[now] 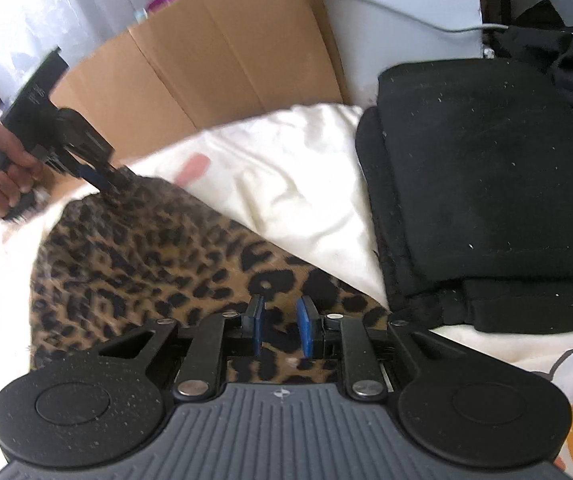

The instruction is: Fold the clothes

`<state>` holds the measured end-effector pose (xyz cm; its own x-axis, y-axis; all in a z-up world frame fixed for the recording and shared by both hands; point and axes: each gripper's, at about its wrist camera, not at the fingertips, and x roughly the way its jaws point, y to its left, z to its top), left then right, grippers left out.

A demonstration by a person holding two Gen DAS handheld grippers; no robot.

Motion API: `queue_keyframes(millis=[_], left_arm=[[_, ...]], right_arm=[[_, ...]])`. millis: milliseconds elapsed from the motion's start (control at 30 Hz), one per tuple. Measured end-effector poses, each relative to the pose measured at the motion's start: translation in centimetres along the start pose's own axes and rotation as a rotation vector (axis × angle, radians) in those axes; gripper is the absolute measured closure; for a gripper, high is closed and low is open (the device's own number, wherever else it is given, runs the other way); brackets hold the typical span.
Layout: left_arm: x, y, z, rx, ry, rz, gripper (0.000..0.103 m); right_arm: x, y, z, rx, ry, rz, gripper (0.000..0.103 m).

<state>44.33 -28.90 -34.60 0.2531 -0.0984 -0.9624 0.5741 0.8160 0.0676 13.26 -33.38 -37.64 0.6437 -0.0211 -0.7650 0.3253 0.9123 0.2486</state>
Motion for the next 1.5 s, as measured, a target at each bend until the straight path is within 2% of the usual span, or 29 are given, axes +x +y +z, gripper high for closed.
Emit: queue_keyframes(millis=[167,400,567,667,767,833,933,1100,1300,1367,1433,1467,1500], left_arm=[[0.9,0.3,0.4,0.020,-0.014,-0.024,0.072],[1.2,0.3,0.2,0.024,-0.038,-0.036,0.071],[-1.1,1.1,0.2,0.020,-0.068,-0.077,0.071],[-3.1,1.8,-0.5,0.018,-0.091,-0.106,0.064],[-4.5,2.0,-1.6,0.053,-0.099,-0.118,0.064],[-5.2,2.2,-2.7,0.070,-0.098,-0.133,0.065],[-5.8,2.2,-4.2,0.094,-0.074,-0.158,0.073],[-4.6,3.1,-6.3,0.125,-0.036,-0.195,0.073],[-2.1,3.7,-7.3,0.078,-0.047,-0.207,0.074],[-1.6,3.6,-7.6,0.073,-0.062,-0.205,0.071],[-1.4,3.4,-8.0,0.076,-0.083,-0.209,0.064],[-1.4,3.2,-8.2,0.078,-0.095,-0.213,0.057],[-1.4,3.0,-8.4,0.081,-0.106,-0.213,0.055]], right_arm=[[0.5,-1.2,-0.1,0.020,0.044,0.003,0.083],[0.3,-2.0,-0.3,0.034,0.071,-0.001,0.091],[-0.3,-1.7,0.3,0.061,0.051,0.015,0.088],[-0.7,-1.1,0.5,0.045,0.039,0.047,0.088],[-0.8,-0.2,0.9,0.029,0.028,0.062,0.087],[-0.7,0.4,1.2,0.029,0.021,0.062,0.087],[-0.6,1.2,1.4,0.030,0.015,0.065,0.087],[0.1,2.7,1.3,-0.002,0.040,0.077,0.087],[1.6,4.4,2.0,-0.072,0.063,0.070,0.087],[1.9,4.9,2.3,-0.088,0.063,0.067,0.086],[2.3,5.4,2.5,-0.113,0.063,0.064,0.073],[2.5,5.6,2.5,-0.127,0.064,0.061,0.070],[2.8,5.7,2.5,-0.137,0.070,0.053,0.066]])
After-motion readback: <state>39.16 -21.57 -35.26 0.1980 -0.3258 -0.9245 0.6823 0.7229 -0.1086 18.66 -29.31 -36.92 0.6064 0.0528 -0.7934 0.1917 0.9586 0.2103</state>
